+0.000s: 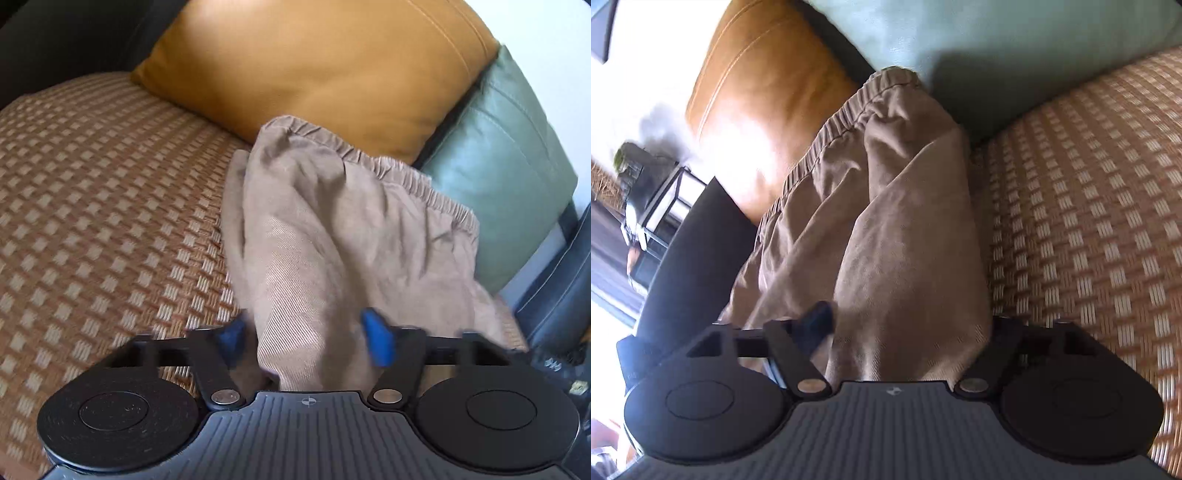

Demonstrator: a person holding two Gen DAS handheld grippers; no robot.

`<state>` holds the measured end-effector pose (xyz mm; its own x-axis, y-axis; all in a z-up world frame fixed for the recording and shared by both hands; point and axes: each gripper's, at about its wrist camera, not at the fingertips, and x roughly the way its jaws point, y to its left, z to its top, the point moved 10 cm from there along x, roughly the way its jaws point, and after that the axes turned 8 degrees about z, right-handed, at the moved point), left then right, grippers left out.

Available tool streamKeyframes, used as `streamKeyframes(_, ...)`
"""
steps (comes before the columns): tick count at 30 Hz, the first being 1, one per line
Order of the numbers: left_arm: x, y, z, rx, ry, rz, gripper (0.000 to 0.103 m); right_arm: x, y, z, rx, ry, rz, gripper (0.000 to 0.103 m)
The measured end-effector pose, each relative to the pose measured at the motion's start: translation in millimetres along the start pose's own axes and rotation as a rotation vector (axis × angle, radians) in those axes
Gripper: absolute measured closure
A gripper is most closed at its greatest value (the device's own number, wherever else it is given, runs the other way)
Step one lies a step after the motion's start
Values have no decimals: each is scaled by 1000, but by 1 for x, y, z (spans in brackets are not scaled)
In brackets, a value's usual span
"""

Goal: Fold clothes
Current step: 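Grasp the folded jacket side with the left gripper while the right gripper grasps it too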

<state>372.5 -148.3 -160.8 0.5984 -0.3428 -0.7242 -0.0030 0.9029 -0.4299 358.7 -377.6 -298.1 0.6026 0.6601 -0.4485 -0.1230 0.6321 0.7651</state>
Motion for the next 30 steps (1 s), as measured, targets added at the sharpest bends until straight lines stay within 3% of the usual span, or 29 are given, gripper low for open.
streamKeyframes(1,-8,-1,-2,15,9,8,54,-6,3,-1,14,6,-1,50)
streamKeyframes(2,-17,-2,-5,35,18,14,57,-13,6,-3,25,14,-2,54)
streamKeyframes(6,-64,0,-42,62,65,-3,60,-44,32,-34,-8,73,-9,56)
streamKeyframes(10,-117,7,-110,80,114,-6,60,-89,46,-94,6,110,-13,56)
streamKeyframes(13,-145,16,-154,61,87,-13,50,-123,50,-146,25,120,-20,55)
streamKeyframes(15,-154,20,-169,40,67,-10,31,-140,46,-173,59,88,-18,51)
streamKeyframes(17,-157,27,-177,-8,59,7,25,-153,40,-192,100,39,-17,39)
streamKeyframes(20,-171,27,-169,-11,44,16,19,-166,40,-199,116,3,-37,34)
streamKeyframes(22,-189,24,-153,55,-35,50,17,-175,49,-188,54,12,-82,33)
streamKeyframes(25,-204,24,-121,90,-129,111,14,-189,63,-161,-37,-58,-109,22)
streamKeyframes(27,-192,22,-106,110,-113,131,14,-197,67,-140,-52,-118,-111,19)
streamKeyframes(30,-164,22,-93,155,-76,191,14,-183,67,-121,-39,-123,-116,17)
